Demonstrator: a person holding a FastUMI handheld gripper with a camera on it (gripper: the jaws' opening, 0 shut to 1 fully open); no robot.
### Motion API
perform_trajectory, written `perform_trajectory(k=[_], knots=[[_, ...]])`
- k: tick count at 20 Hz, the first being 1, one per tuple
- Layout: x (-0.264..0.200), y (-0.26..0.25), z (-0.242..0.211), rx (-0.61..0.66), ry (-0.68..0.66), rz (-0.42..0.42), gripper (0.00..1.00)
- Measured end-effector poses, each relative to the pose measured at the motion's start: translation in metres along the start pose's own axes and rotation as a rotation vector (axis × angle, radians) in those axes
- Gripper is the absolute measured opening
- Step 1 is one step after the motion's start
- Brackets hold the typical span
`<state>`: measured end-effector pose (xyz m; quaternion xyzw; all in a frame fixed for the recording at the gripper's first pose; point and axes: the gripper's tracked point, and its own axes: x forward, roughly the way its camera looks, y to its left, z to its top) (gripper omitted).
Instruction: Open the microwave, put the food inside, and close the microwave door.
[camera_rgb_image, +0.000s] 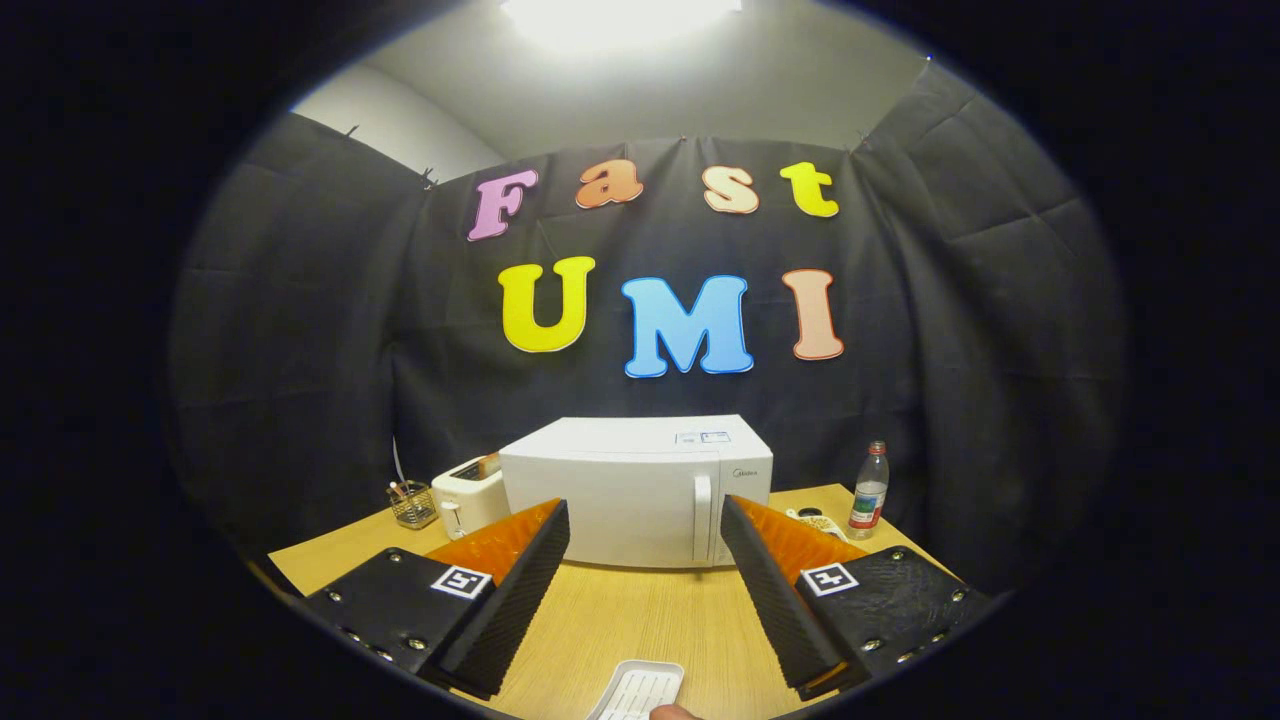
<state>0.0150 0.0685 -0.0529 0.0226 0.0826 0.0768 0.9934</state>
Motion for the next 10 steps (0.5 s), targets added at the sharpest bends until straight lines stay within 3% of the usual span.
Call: perform_trajectory(k=[10], knots=[[-0.004, -0.011, 0.005, 0.013, -0.018, 0.005, 0.97]])
